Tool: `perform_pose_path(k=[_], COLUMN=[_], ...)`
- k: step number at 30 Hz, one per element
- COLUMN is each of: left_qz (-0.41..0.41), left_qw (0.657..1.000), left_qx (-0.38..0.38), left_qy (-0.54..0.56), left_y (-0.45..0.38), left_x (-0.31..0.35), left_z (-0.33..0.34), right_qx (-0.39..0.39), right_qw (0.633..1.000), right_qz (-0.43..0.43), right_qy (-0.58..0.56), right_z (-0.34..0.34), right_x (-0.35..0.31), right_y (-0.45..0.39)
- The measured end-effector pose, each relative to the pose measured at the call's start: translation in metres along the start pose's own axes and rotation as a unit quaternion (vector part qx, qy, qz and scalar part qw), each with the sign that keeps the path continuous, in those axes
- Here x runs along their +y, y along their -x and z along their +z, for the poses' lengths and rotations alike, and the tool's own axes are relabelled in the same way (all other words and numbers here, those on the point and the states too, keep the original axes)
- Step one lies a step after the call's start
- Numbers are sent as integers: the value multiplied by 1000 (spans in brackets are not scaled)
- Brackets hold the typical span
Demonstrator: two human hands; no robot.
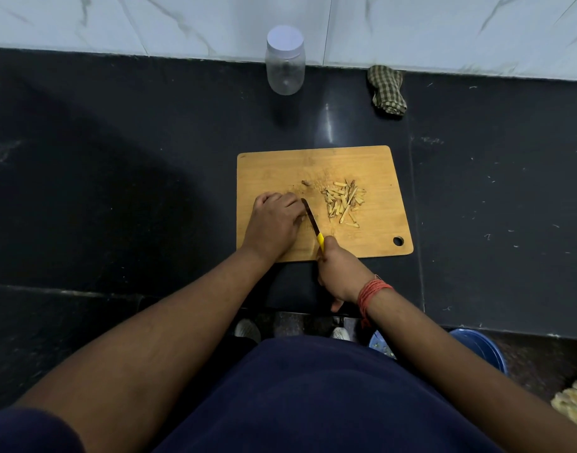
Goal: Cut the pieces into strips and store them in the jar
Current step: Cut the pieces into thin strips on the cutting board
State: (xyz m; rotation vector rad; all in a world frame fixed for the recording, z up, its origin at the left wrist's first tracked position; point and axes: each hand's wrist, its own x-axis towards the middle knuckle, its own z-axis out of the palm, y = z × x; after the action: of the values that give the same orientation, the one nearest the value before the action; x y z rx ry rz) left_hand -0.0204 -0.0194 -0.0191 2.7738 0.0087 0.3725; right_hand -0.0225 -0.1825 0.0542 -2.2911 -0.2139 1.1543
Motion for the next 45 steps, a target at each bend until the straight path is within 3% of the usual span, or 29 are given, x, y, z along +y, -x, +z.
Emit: perform_pose_path(k=[5,10,12,18,23,32,45], left_qz=[4,-12,-17,-25,-35,-44,-35], left_qw=[1000,1000,1000,1000,999,999,999], left_qx=[10,6,5,-6,-6,4,8], left_qy=[-5,-15,-16,-8,3,20,24], left_y=[1,2,1,1,1,2,3], left_x=[0,0,0,1,2,3,1], left_z=[1,2,2,2,3,2,3], right_qx=[32,-32,5,-3,45,24,7], right_qw=[999,993,995,996,998,1000,998], right_qz=[-9,-16,-17,-6,-15,-18,-27], right_qy=[42,109,100,91,39,6,49], right_z=[5,1,2,-3,-21,-8,-3], right_x=[1,7,13,26,22,9,4], right_y=[-5,-2,1,20,20,8,2])
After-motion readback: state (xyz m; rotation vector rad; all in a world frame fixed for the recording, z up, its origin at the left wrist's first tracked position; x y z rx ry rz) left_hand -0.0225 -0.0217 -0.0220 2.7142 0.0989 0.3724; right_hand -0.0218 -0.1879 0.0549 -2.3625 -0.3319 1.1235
